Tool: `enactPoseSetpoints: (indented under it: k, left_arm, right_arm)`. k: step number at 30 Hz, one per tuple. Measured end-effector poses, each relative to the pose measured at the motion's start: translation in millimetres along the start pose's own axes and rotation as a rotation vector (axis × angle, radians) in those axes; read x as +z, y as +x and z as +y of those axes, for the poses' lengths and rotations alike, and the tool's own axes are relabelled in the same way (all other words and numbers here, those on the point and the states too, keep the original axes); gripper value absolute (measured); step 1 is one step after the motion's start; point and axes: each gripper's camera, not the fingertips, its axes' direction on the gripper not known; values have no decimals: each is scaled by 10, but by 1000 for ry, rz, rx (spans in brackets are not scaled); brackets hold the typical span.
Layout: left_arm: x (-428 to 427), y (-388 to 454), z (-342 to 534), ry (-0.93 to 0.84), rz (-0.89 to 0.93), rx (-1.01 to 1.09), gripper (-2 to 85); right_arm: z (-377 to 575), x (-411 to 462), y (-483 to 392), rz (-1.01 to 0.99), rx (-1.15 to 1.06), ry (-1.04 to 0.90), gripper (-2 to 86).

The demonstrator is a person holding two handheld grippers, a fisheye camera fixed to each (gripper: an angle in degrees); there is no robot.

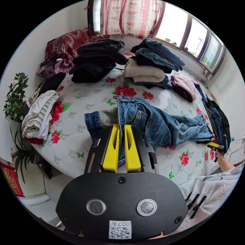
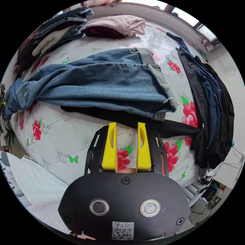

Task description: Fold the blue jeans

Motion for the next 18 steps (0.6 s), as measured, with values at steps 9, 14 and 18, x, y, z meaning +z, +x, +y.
enactPoseSetpoints:
  k: [9, 14, 18]
  left_arm:
    - [76, -416, 217, -141, 121, -110, 27]
    - [209, -534, 278, -173, 167, -225, 51]
    - [277, -391, 409, -160, 95, -259, 69]
  right_arm:
    - [-98, -602, 1611, 295, 460, 35, 24]
    - [491, -1422, 2617, 487, 797, 146, 62]
    - [213, -1471, 2056, 122, 427, 363, 87]
